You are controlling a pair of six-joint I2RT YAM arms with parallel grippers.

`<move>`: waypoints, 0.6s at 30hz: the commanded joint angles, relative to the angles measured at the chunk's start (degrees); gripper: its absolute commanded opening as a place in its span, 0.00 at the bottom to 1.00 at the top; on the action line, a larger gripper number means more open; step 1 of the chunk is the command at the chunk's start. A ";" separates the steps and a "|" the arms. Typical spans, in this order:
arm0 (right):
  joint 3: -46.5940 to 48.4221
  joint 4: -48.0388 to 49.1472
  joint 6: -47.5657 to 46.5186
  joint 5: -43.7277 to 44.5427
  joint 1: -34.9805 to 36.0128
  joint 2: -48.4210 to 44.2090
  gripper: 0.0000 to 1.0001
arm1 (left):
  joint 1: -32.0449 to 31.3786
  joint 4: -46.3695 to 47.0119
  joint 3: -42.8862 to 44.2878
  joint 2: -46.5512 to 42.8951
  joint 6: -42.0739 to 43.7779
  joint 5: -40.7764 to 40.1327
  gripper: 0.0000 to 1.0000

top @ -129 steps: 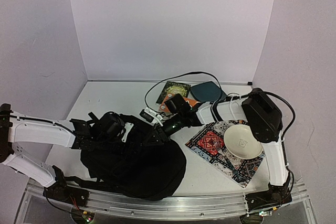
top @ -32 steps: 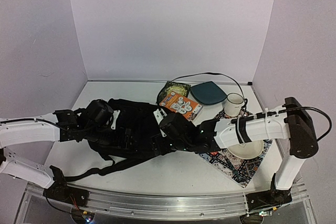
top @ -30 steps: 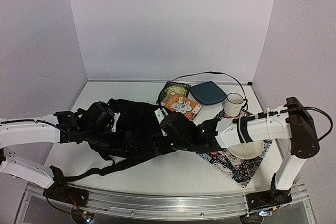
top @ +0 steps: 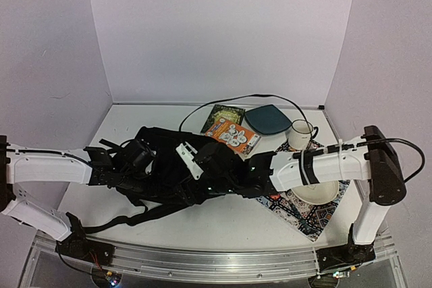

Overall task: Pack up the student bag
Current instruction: Grab the largest pocket of the student bag.

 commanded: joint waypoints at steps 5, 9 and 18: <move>3.58 3.13 -17.09 -4.62 1.54 4.98 0.73 | 5.39 13.26 -7.88 -1.03 0.29 11.12 0.00; 5.28 3.32 -26.01 1.49 3.03 7.55 0.72 | 7.22 18.98 -10.63 -0.04 -0.41 15.74 0.00; 8.62 3.23 -37.18 14.89 6.50 12.44 0.69 | 7.84 22.00 -11.61 0.97 -1.06 18.47 0.00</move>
